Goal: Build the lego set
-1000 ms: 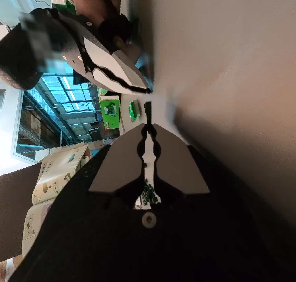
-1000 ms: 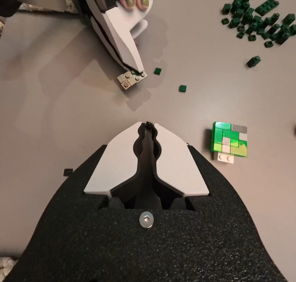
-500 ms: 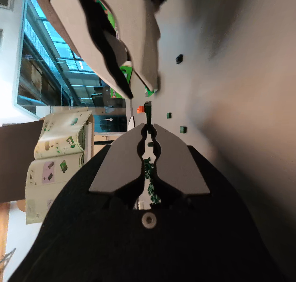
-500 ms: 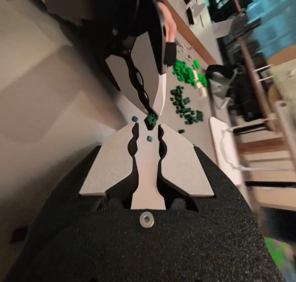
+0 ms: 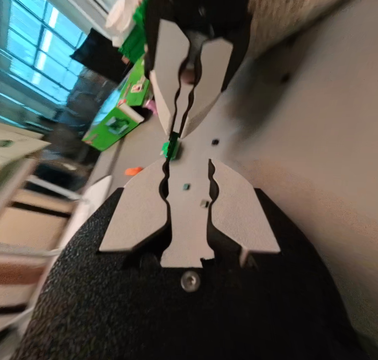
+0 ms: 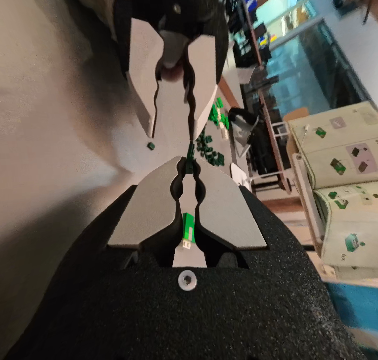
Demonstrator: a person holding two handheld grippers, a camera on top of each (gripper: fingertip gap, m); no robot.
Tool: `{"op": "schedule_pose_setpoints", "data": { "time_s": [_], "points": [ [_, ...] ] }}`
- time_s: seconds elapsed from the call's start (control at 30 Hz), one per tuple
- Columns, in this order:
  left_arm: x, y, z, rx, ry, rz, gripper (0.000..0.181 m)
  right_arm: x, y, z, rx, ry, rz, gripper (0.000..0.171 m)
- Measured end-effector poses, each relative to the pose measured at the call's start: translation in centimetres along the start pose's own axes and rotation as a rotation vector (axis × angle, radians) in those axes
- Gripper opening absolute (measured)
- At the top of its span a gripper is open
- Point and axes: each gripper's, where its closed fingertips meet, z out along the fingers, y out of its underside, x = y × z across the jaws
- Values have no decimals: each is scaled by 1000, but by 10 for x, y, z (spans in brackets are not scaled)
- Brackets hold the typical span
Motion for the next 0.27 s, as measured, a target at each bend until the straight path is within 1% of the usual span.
{"op": "schedule_pose_setpoints", "data": {
  "time_s": [0.1,0.17,0.27],
  "points": [
    [-8,-20,-11,198,86,-312,39,6,-12,-11,123,12,14,6],
    [-14,-27,-16,271,134,-481,41,7,-23,-15,184,14,19,6],
    [-8,-35,-18,345,269,-660,39,4,-31,-15,209,13,-29,6]
  ]
}}
